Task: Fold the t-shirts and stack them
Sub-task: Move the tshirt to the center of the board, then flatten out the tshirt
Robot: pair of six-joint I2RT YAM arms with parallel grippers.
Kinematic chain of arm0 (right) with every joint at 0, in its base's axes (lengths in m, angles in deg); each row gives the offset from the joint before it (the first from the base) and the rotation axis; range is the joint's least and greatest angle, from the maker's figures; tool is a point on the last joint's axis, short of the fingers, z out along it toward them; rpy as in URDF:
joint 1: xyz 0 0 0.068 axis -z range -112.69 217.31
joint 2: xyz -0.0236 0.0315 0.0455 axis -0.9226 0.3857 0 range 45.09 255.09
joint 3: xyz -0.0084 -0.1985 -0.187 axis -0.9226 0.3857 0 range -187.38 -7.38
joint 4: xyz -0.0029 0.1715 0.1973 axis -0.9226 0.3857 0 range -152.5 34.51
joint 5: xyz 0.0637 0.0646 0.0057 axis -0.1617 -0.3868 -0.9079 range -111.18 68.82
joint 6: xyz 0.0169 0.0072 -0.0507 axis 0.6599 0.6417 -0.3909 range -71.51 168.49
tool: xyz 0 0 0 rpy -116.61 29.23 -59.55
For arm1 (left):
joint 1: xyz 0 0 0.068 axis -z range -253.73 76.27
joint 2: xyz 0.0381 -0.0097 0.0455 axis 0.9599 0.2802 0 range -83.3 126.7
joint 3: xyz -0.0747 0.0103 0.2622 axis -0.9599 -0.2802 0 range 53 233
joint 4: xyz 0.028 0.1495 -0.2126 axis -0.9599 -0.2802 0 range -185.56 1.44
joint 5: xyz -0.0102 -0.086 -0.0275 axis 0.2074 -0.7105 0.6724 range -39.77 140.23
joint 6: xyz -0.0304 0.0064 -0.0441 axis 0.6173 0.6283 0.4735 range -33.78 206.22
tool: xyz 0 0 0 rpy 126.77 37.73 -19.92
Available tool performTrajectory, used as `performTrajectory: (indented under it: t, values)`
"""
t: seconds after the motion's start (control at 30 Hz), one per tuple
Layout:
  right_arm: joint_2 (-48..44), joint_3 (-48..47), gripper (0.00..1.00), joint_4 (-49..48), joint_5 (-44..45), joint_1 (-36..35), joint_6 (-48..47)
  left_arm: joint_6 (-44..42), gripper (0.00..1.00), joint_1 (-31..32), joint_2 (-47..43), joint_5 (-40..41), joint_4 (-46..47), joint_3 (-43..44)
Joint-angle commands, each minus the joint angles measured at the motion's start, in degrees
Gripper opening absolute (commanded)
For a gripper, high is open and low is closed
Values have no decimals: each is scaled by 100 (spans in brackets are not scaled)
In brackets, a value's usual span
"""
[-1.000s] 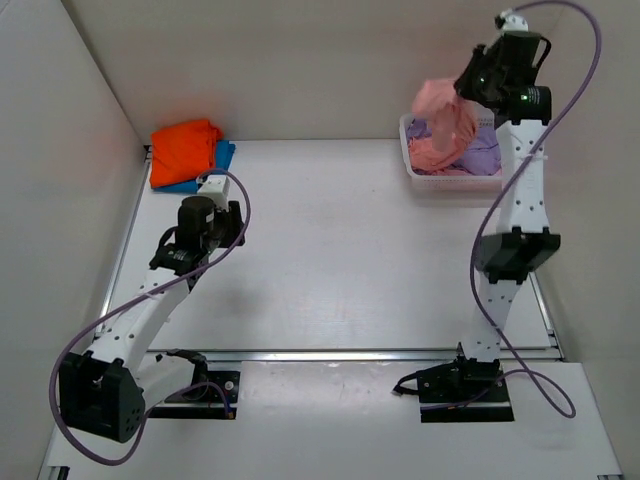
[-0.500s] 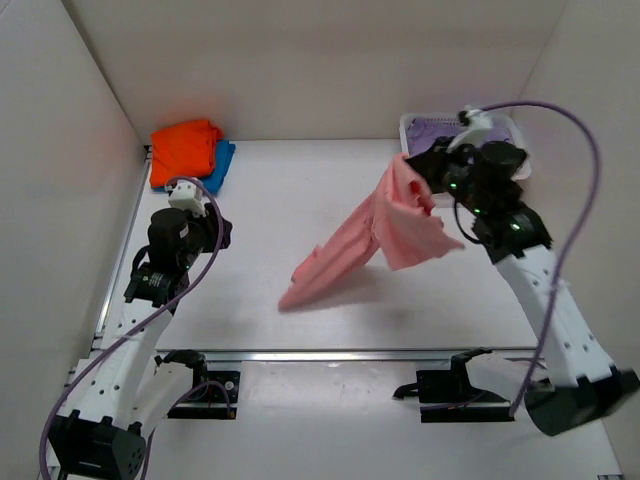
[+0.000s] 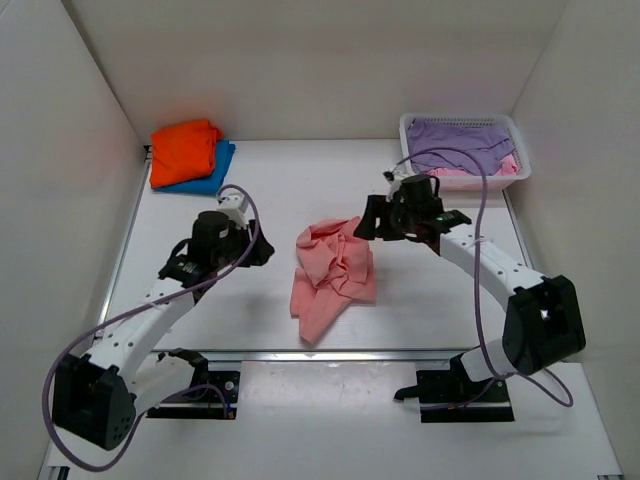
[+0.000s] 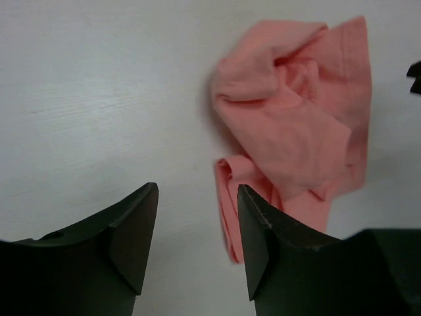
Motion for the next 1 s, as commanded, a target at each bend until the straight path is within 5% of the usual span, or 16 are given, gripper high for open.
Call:
performTrajectory:
  t: [0.0, 0.23, 0.77, 0.87, 0.93, 0.97]
  values:
    - [-549, 388, 56, -591, -92, 466, -53, 469, 64, 506, 416, -433, 708, -98]
    - [-691, 1222, 52, -880, -128, 379, -11, 1418, 68, 912, 1524, -820, 2158, -89]
    - [-779, 2876, 48, -1708, -504, 265, 632, 1465, 71, 2072, 3879, -1136, 2224, 1545]
    - [-559, 2850, 31, -1866, -934, 257, 650, 1323, 55, 2055, 4284, -1180, 1985, 1818]
    - [-462, 2797, 0, -1910, -1155, 274, 667, 1306, 21, 1967, 4382, -1286, 1924, 1792]
    - [-471, 2718, 0, -1797, -1278, 309, 624, 1262, 0, 1836, 4434, -1399, 1810, 1757]
